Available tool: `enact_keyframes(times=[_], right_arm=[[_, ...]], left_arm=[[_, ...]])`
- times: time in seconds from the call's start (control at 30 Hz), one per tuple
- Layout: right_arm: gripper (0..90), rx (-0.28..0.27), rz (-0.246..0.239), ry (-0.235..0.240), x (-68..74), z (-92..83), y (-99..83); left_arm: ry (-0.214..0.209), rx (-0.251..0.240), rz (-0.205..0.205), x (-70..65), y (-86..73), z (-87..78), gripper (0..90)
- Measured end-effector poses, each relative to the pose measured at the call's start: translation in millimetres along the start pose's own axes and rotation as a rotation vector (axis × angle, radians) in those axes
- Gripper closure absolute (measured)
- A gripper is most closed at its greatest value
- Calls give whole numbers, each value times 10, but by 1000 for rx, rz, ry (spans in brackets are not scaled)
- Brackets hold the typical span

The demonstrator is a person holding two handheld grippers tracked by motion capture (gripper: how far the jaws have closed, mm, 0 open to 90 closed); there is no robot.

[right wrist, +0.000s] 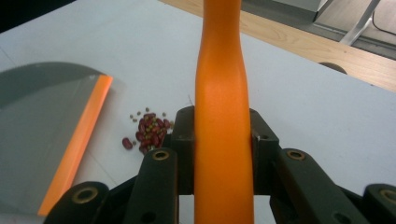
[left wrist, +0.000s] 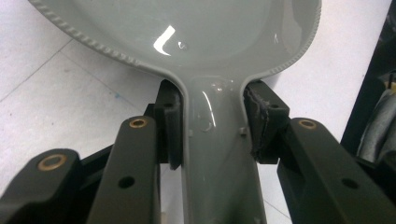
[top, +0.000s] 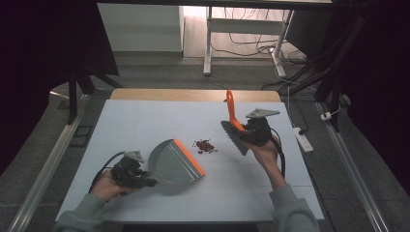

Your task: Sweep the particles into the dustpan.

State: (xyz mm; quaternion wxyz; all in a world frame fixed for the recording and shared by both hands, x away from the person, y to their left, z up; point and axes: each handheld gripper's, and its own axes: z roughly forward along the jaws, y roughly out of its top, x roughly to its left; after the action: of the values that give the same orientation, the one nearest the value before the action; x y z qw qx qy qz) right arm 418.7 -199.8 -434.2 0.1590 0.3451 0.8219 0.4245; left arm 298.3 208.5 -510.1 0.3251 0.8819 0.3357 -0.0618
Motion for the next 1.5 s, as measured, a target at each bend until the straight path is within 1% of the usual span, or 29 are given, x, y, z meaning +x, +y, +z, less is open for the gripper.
enact_keyframes(times=[0.17, 0.23, 0.3, 0.47, 0.53, 0.7, 0.9, 1.03, 1.13, 1.3, 1.37, 1.47, 1.5], right_arm=[[703, 59, -28, -15, 37, 197, 138], [703, 75, -30, -20, 47, 269, 181], [703, 91, -30, -26, 49, 350, 208], [703, 147, -25, -38, 60, 564, 239], [703, 162, -26, -44, 61, 628, 251], [703, 188, -15, -45, 48, 743, 261], [703, 221, -17, -48, 58, 874, 265], [703, 231, -22, -46, 67, 917, 273], [703, 244, -25, -54, 69, 948, 274], [703, 262, -9, -47, 71, 1014, 281], [703, 269, 6, -27, 86, 1042, 293], [703, 292, -18, -32, 136, 1097, 312], [704, 295, -18, -28, 151, 1112, 316]], left_arm=[[-20, 16, 5, 60, 67, 36, 615], [-26, 16, 3, 72, 71, 42, 615], [-24, 21, 1, 78, 74, 49, 615], [-28, 24, 6, 58, 81, 55, 615], [-28, 22, 3, 51, 83, 56, 615], [-32, 24, 5, 55, 91, 59, 615], [-32, 26, -11, 78, 98, 69, 615], [-34, 31, -11, 77, 112, 81, 615], [-35, 36, -13, 82, 128, 97, 615], [-38, 38, -24, 80, 145, 116, 615], [-41, 38, -30, 79, 156, 129, 615], [-43, 40, -35, 76, 167, 147, 615], [-43, 40, -36, 75, 171, 149, 615]])
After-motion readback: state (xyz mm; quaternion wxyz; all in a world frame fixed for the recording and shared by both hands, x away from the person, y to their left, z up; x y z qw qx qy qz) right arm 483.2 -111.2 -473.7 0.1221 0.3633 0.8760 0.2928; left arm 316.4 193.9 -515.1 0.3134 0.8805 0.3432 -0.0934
